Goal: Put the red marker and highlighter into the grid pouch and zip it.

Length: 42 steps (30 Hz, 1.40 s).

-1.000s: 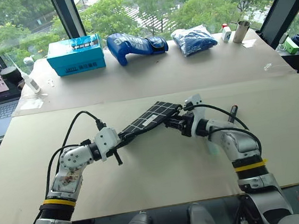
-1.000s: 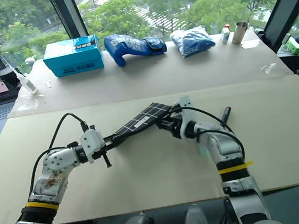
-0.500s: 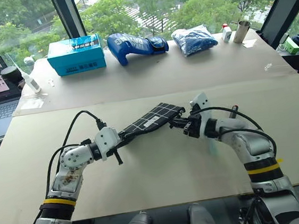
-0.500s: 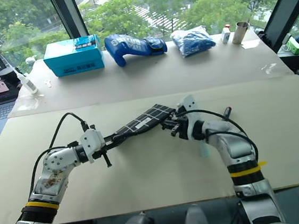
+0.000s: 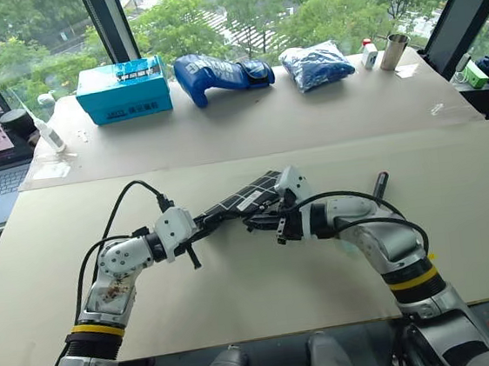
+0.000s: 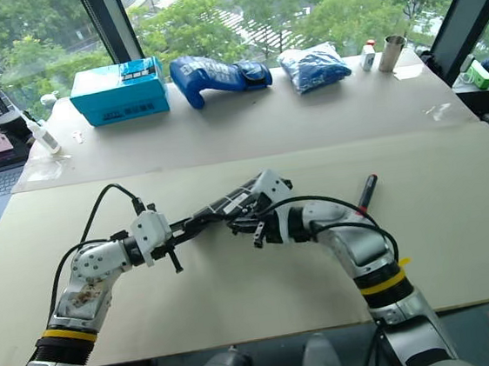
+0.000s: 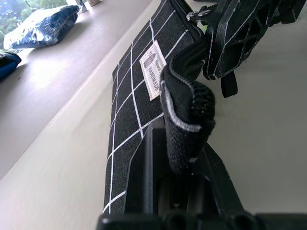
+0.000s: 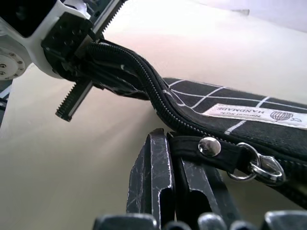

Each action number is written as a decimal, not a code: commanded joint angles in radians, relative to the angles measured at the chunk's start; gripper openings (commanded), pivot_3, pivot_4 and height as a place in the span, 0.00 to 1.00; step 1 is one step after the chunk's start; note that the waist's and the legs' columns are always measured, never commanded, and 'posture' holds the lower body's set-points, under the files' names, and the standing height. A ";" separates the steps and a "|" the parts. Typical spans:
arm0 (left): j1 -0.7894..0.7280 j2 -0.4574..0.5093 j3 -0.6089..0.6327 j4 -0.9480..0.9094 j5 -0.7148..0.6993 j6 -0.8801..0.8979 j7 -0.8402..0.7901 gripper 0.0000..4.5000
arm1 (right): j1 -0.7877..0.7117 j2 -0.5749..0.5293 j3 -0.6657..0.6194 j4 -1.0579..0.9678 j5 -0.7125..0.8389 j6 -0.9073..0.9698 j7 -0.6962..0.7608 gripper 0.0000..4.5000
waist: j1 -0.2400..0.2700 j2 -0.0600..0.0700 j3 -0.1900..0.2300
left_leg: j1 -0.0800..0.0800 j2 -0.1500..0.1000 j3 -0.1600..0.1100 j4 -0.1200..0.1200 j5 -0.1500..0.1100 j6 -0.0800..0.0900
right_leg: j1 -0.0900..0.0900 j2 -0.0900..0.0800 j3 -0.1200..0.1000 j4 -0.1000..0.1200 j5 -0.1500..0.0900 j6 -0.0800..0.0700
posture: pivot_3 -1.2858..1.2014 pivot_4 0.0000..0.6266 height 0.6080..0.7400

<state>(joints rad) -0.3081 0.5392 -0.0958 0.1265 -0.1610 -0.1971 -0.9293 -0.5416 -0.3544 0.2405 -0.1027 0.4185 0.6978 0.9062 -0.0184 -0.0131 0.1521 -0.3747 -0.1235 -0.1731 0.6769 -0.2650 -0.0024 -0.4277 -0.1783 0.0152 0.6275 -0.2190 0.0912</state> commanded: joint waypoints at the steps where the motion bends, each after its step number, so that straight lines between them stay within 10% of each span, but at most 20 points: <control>1: -0.015 -0.006 0.003 -0.019 -0.008 -0.002 0.000 0.00 | -0.024 -0.017 0.110 -0.087 0.010 -0.021 0.117 0.02 | 0.000 0.000 0.000 | 0.000 0.000 0.000 0.000 0.000 0.000 | 0.000 0.000 0.000 0.000 0.000 0.000 | 0.52 0.24 1.00; 23: -0.022 -0.030 -0.004 -0.022 -0.006 0.008 0.000 0.00 | -0.073 0.022 0.080 0.083 -0.078 -0.092 0.068 0.02 | -0.001 0.000 0.000 | 0.000 0.000 0.000 0.000 0.000 0.000 | -0.002 0.000 0.000 0.001 0.000 0.000 | 0.52 0.24 1.00; 32: -0.017 -0.027 0.005 -0.024 -0.007 0.007 0.000 0.00 | -0.029 -0.136 -0.045 -0.007 0.046 0.038 0.163 0.68 | 0.004 0.000 0.000 | -0.001 0.000 0.000 0.000 0.000 0.000 | -0.001 0.000 0.000 0.000 0.000 0.000 | 0.52 0.24 1.00; 42: -0.018 -0.023 0.015 -0.017 -0.010 -0.002 0.002 0.00 | -0.051 -0.452 -0.305 0.030 -0.022 -0.102 0.120 0.68 | 0.003 0.000 0.000 | -0.003 -0.001 0.006 0.001 0.000 0.000 | -0.002 0.000 -0.001 -0.001 0.000 0.000 | 0.52 0.24 1.00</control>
<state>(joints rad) -0.3192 0.5109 -0.1003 0.1272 -0.1594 -0.1771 -0.9297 -0.5576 -0.7944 -0.0060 -0.0880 0.4222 0.6414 1.0758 -0.0151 -0.0133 0.1525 -0.3777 -0.1239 -0.1658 0.6780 -0.2651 -0.0021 -0.4295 -0.1786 0.0148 0.6268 -0.2189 0.0914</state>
